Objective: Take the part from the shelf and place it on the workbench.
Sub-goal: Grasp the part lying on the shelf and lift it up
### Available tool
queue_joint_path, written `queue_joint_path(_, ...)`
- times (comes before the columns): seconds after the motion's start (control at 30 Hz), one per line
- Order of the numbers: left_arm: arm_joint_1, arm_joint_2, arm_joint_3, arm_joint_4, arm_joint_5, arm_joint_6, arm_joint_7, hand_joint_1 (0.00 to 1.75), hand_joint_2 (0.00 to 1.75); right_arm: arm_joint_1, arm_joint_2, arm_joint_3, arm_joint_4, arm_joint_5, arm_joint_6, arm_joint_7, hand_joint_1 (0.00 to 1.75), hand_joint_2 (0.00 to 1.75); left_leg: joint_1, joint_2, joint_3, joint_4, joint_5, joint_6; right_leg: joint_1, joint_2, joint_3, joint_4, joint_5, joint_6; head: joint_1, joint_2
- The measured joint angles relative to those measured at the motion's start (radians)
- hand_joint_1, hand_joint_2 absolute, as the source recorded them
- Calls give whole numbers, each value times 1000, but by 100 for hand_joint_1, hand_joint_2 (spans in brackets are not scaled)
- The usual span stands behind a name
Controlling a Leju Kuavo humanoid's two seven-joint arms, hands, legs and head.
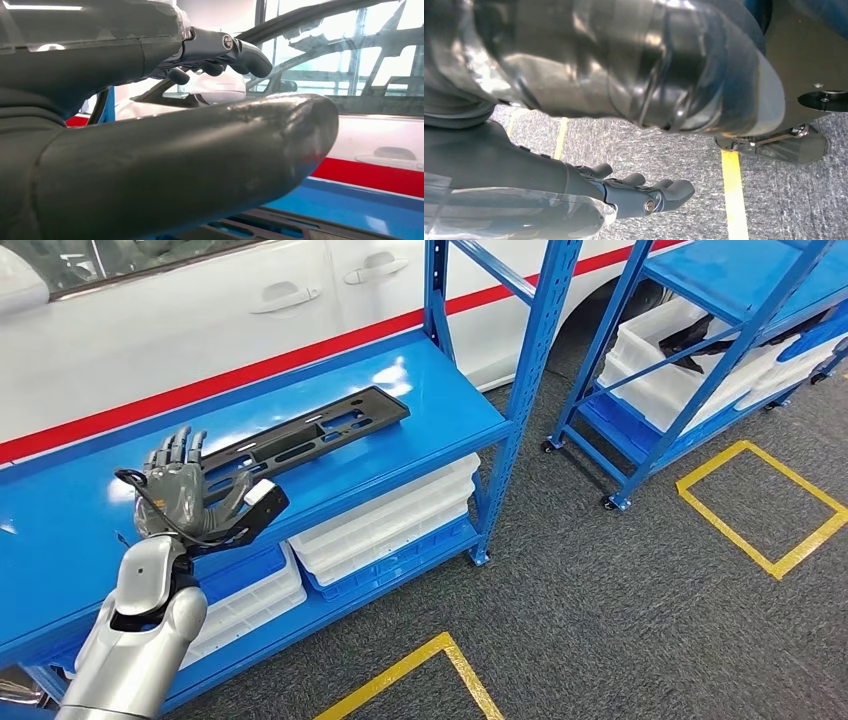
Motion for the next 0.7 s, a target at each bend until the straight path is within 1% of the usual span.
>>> queue_joint_path(0.07, 0, 0, 0, 1, 3, 0, -1, 0, 0, -1, 0, 0, 0, 1, -1, 0, 0, 0, -1, 0, -1, -1, 0, 5, -1, -2, 1, -3, 2, 6, 0, 0)
queue_joint_path(0.1, 0, -1, 0, 1, 3, 0, -2, 0, 0, -1, 0, -1, 0, 1, -1, 0, 0, 0, 2, 0, 2, -7, 3, 9, -1, -2, 2, -3, 2, 10, 0, 0)
queue_joint_path(0.13, -1, -2, 0, 1, 4, -1, -2, 0, 0, -1, 0, -1, 0, 1, -2, 0, 0, 0, 6, 0, 5, -15, 7, 14, -1, 2, 0, 3, -4, 14, 0, 0)
queue_joint_path(0.17, -3, -3, 0, 1, 4, -1, -2, 0, 0, -1, 0, -1, 0, 2, -3, 0, 0, 0, 9, 0, 10, -23, 11, 19, -2, 8, -10, 27, -21, 17, 0, 0)
queue_joint_path(0.2, -4, -4, 0, 1, 5, -1, -2, 0, 0, -1, 0, -2, 0, 2, -3, 0, 0, 0, 13, 0, 13, -28, 15, 22, -3, 14, -31, 71, -46, 20, 0, 0)
queue_joint_path(0.27, -3, -6, 0, 2, 5, -2, -3, 0, 0, 1, -1, -3, 0, 2, -4, 0, 0, 0, 12, -1, 13, -29, 15, 25, -6, 22, -97, 203, -107, 27, 0, 0)
queue_joint_path(0.3, -1, -6, 0, 3, 6, -2, -3, 0, 0, 1, -1, -4, 0, 2, -4, 0, 0, 0, 12, -1, 13, -29, 15, 25, -8, 23, -124, 252, -120, 31, 0, 0)
queue_joint_path(0.33, 1, -6, 0, 3, 6, -2, -3, 0, 0, 2, -1, -5, 0, 2, -5, 0, 0, 0, 13, -1, 14, -28, 13, 23, -10, 23, -135, 270, -114, 34, 0, 0)
queue_joint_path(0.37, 2, -6, 0, 4, 6, -2, -3, 0, 0, 2, -2, -6, 0, 2, -5, 0, 0, 0, 15, -2, 16, -27, 11, 20, -14, 23, -126, 244, -89, 37, 0, 0)
queue_joint_path(0.4, 2, -6, 0, 4, 6, -2, -3, 0, 0, 2, -2, -6, 0, 2, -5, 0, 0, 0, 17, -3, 18, -24, 7, 15, -18, 20, -98, 185, -51, 40, 0, 0)
queue_joint_path(0.43, 2, -6, 0, 4, 6, -2, -3, 0, 0, 2, -3, -7, 0, 2, -5, 0, 0, 0, 18, -3, 20, -19, 2, 9, -20, 15, -64, 115, -21, 41, 0, 0)
queue_joint_path(0.47, 1, -6, 0, 4, 7, -2, -3, 0, 0, 2, -3, -7, 0, 2, -5, 0, 0, 0, 17, -4, 20, -14, -3, 2, -20, 12, -36, 57, 0, 38, 0, 0)
queue_joint_path(0.5, 0, -6, 0, 4, 7, -2, -3, 0, 0, 1, -3, -7, 1, 2, -5, 0, 0, 0, 15, -3, 20, -10, -8, -6, -18, 10, -19, 21, 7, 31, 0, 0)
queue_joint_path(0.53, 0, -7, 0, 4, 7, -2, -3, 0, 0, 1, -2, -7, 1, 2, -5, 0, 0, 0, 13, -3, 21, -9, -11, -13, -15, 11, -14, 9, 3, 22, 0, 0)
queue_joint_path(0.57, 0, -8, 0, 4, 7, -2, -4, 0, 0, 1, -2, -8, 1, 2, -4, 0, 0, 0, 11, -2, 23, -9, -14, -19, -11, 15, -15, 10, 0, 11, 0, 0)
queue_joint_path(0.6, -1, -8, 0, 4, 7, -2, -4, 0, 0, 1, -2, -8, 1, 2, -4, 0, 0, 0, 13, -2, 25, -11, -17, -26, -11, 18, -13, 10, -2, 2, 0, 0)
queue_joint_path(0.63, -1, -9, 0, 4, 8, -2, -4, 0, 0, 2, -2, -8, 1, 2, -4, 0, 0, 0, 15, -7, 24, -4, -24, -32, -12, 21, -9, 8, -4, -6, 0, 0)
queue_joint_path(0.67, -2, -10, 0, 4, 8, -3, -5, 0, 0, 2, -2, -8, 1, 3, -3, 0, 0, 0, 18, -17, 15, 20, -39, -35, -12, 24, -5, 6, -6, -14, 0, 0)
queue_joint_path(0.7, -3, -10, 0, 5, 9, -3, -5, 0, 0, 2, -2, -8, 1, 3, -2, 0, 0, 0, 20, -29, -6, 66, -63, -37, -13, 26, 0, 5, -8, -21, 0, 0)
